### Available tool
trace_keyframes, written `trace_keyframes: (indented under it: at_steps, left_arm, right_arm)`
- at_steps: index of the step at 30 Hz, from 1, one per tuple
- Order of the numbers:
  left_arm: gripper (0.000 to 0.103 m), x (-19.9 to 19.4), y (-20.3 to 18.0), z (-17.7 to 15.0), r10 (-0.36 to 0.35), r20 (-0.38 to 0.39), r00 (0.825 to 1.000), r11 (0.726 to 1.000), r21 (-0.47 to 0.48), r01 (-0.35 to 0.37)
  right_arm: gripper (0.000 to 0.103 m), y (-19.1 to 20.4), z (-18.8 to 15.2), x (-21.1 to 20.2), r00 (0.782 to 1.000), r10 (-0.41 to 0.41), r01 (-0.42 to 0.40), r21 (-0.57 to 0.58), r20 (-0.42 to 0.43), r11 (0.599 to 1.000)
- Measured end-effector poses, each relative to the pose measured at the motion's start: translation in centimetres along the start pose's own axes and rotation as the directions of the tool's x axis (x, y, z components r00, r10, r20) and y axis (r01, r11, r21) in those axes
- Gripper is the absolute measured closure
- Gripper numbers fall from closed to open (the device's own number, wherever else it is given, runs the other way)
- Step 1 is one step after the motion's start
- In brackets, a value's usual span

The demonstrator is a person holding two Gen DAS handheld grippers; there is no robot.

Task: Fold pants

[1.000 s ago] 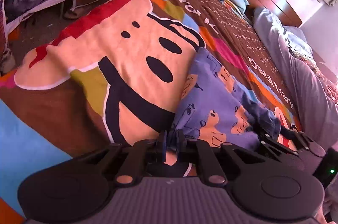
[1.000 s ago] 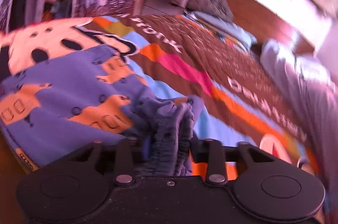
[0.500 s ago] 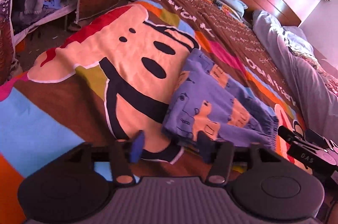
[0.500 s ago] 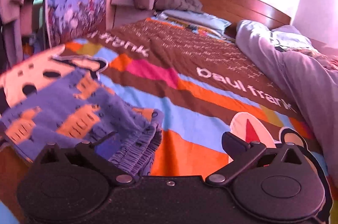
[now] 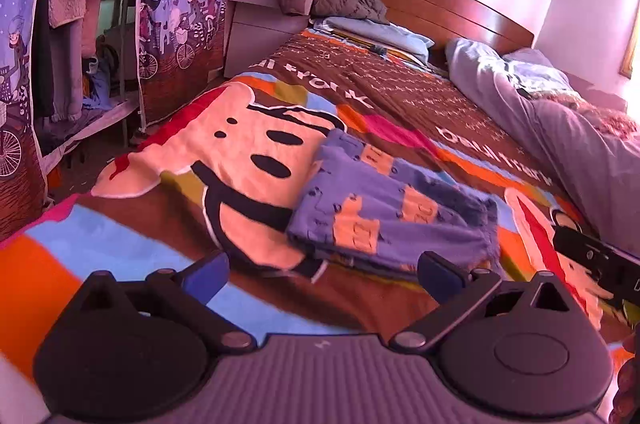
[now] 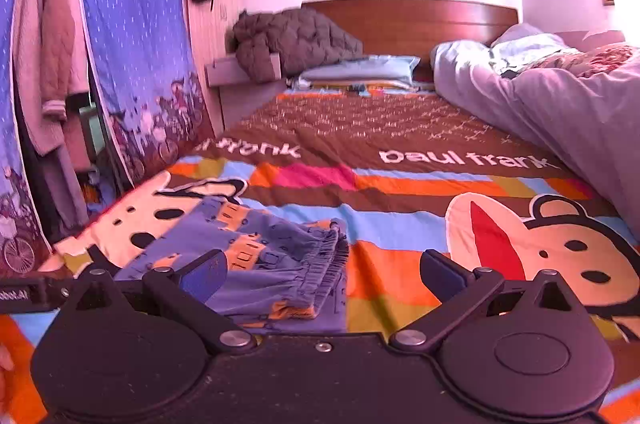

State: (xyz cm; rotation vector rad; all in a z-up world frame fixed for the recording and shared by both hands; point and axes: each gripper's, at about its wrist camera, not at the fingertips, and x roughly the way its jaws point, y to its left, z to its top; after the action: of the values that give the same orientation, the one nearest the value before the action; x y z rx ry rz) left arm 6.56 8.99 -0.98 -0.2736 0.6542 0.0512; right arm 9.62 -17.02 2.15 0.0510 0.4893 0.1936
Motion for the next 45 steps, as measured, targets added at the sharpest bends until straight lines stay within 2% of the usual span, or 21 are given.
trace_keyframes:
  at_steps: [4,8,16,20,25,31,36,45]
  left_arm:
    - [0.000,-1.9,-0.1,-1.6,-0.002,-0.017,1.000,1.000,0.024,0.002]
    - [0.000,-4.0,0.0,-3.0,0.058,0.022,0.998,0.998,0.021,-0.058]
    - [0.000,-5.6,0.4,-3.2,0.093,0.061,0.994,0.996,0.007,-0.094]
    - [0.000,-5.7,0.1,-3.8,0.089,0.037,0.995,0.996,0.019,-0.089]
    - [0.000,-5.5,-0.6,-4.3,0.114,0.031,0.993,0.991,0.062,-0.115]
    - [0.000,-5.0,-1.0,-4.3,0.112,0.028,0.993,0.992,0.062,-0.114]
    - [0.000,-4.9,-1.5,-4.4,0.112,0.026,0.993,0.989,0.094,-0.114]
    - [0.000,-4.8,-1.3,-4.4,0.117,0.020,0.993,0.989,0.093,-0.118]
  right_arm:
    - [0.001,0.7,-1.7,-2.5,0.999,0.016,-0.016,0.012,0.043,1.000]
    - [0.001,0.9,-3.4,-4.7,0.996,0.045,-0.045,-0.007,0.079,0.999]
    - [0.001,0.5,-4.6,-7.4,0.995,0.016,-0.018,0.013,0.094,1.000]
    - [0.001,0.2,-4.8,-7.9,0.994,0.017,-0.022,0.050,0.105,0.999]
    - [0.001,0.4,-5.3,-7.9,0.995,0.022,-0.025,0.036,0.097,0.999]
    - [0.001,0.6,-5.8,-7.3,0.997,0.038,-0.041,0.039,0.068,0.998]
    - [0.001,0.3,-6.0,-7.4,0.997,0.030,-0.032,0.042,0.067,0.999]
    - [0.001,-0.3,-6.2,-7.4,0.998,0.014,-0.017,0.059,0.063,0.998]
